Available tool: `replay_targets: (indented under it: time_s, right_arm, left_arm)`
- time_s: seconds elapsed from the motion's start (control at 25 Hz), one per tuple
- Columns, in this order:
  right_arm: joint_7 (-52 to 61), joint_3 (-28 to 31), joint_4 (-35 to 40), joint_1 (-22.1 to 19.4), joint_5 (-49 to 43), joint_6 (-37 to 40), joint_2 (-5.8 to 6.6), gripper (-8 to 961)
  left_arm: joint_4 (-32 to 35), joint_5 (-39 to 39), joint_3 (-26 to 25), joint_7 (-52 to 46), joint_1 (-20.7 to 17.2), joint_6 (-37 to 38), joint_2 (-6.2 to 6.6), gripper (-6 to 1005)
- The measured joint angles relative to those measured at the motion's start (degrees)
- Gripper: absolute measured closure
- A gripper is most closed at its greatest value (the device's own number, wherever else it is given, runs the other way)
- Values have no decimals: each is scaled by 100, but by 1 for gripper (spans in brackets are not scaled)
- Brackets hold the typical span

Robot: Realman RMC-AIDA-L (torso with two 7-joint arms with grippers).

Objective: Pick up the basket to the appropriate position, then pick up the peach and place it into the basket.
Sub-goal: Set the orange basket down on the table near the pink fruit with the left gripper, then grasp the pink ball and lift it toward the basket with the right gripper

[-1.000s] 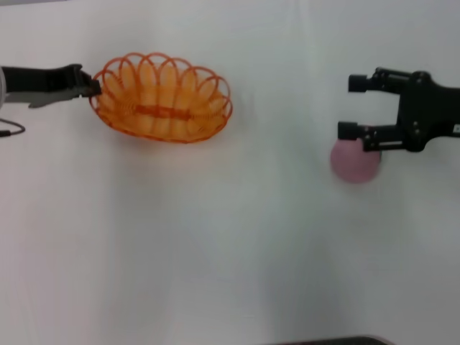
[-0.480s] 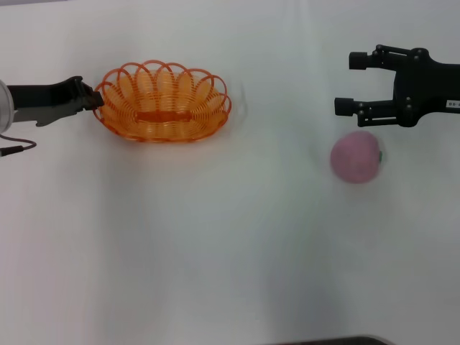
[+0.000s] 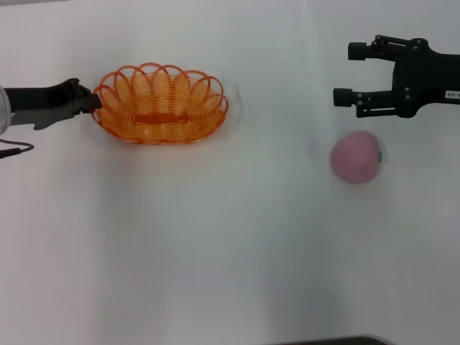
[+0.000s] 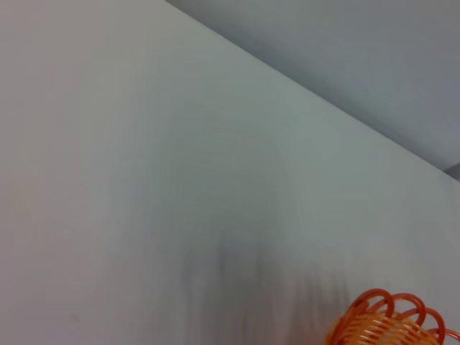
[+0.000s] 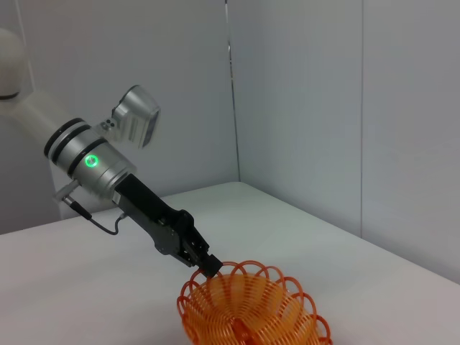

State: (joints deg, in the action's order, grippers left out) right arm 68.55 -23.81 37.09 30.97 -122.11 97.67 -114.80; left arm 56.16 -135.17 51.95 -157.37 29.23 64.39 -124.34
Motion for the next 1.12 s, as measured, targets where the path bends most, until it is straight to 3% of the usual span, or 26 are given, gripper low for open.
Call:
replay_targets:
  time_s: [0.2, 0.64, 1.12]
  right_arm:
    - [8, -18, 0, 11, 3, -52, -39, 39]
    - [23, -42, -1, 30, 4, -57, -128, 38]
    - [41, -24, -64, 15, 3, -260, -212, 38]
  left_arm:
    - [0, -1, -6, 29, -46, 30, 11, 920]
    - [53, -8, -85, 197, -207, 73, 26, 524]
    - [131, 50, -236, 566, -253, 307, 28, 267]
